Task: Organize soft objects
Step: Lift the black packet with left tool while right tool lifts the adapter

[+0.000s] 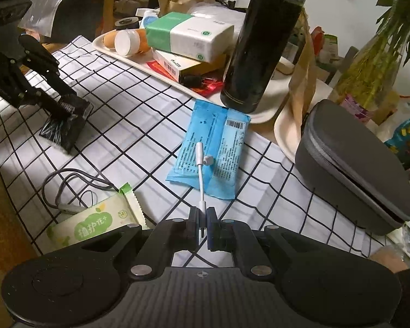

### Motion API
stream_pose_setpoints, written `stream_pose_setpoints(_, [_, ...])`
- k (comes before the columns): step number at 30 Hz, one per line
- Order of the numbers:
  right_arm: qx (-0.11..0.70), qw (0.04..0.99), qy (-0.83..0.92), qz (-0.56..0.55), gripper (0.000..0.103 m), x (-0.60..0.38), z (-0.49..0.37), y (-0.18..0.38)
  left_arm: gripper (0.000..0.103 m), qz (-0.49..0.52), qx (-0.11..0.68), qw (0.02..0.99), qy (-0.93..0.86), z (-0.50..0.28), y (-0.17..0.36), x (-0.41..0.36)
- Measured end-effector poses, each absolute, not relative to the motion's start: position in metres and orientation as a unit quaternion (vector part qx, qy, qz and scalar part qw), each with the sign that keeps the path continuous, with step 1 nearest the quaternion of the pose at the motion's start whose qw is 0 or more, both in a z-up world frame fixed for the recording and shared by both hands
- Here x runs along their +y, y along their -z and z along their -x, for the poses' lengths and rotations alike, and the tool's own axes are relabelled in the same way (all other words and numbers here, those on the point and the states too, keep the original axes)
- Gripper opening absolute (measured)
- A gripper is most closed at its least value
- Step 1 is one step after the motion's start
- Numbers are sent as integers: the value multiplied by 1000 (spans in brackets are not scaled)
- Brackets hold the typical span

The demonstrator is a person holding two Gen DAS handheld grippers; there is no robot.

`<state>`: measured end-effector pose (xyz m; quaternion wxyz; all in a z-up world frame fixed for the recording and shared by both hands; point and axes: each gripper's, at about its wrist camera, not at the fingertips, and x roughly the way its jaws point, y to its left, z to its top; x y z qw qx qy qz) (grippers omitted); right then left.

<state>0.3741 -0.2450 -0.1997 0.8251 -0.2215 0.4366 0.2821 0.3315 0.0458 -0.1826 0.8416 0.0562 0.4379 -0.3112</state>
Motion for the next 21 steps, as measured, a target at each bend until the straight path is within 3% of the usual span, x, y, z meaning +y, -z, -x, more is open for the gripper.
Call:
stream_pose_setpoints(4, [433,826,-285,221,8,-242,-371,196,47,-53,433,848,302,-330,182,49])
stream_pose_setpoints(8, [433,827,-287,216,8,-241,-368,193,72,-71,426,849,303,-329,184,43])
stream_pose_setpoints(12, [429,831,-289,207,8,-242,-368,189,81,-94,425,837,332,-324,191,30])
stream_pose_setpoints(21, [433,830,-295,189,8,-245,-365,190,85,-131,410,840,330,-322,206,22])
